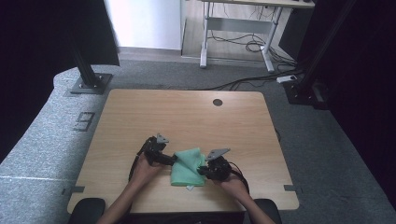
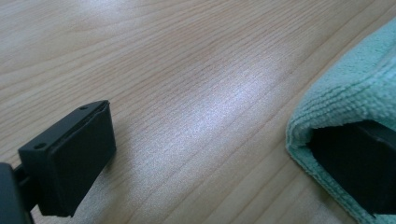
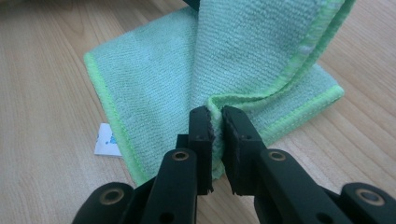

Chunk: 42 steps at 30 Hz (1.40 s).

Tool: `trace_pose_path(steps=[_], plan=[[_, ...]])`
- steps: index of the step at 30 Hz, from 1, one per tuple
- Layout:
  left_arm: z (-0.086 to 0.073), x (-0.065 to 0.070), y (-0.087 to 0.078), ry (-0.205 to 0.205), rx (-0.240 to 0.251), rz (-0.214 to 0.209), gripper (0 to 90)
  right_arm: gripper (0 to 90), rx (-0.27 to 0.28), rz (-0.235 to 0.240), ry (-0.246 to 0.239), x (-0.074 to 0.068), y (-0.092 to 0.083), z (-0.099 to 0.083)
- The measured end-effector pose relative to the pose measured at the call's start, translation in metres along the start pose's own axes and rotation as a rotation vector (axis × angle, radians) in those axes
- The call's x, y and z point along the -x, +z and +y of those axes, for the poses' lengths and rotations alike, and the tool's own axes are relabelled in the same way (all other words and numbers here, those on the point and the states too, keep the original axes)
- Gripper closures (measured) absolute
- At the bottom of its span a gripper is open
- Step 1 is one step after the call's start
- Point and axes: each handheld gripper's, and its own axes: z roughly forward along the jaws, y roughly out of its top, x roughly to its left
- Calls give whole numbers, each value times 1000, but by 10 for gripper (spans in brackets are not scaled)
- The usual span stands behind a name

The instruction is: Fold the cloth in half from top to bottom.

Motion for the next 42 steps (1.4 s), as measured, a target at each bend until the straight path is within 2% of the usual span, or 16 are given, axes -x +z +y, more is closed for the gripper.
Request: trace_pose_path(steps=[4,8,10,12,15,18,21,23,28,31,33,36,42], plan=[[0,-1,-1,14,-1,-10,14,810,-4,-6,6,-1,1,-1],[-1,0,-8,1,-9,-74,31,809,4,-11,11,-1,1,-3],[-1,3,-14,19,-9,-89,32,808,8,-14,8,-1,1,-4],[0,5,-23,46,1,-90,26,807,11,-14,6,-1,1,-4],[7,3,-36,60,40,-92,25,804,14,-18,14,-2,1,-5],[21,-1,-42,66,67,-57,30,803,17,-20,12,-2,1,-6],[37,-3,-39,68,76,-41,33,802,21,-22,13,-3,1,-6],[49,-4,-31,74,64,-26,34,802,23,-27,9,-3,1,-6],[67,-2,-4,110,-7,-20,34,800,26,-26,10,-3,1,-7],[67,2,7,135,-38,-25,33,794,26,-25,12,-3,1,-7],[64,4,9,141,-40,-38,32,787,27,-26,15,-3,1,-7],[59,8,8,154,-41,-53,30,763,28,-22,21,-3,0,-7],[49,11,-1,163,-25,-79,34,636,22,-35,21,-5,-7,-6]])
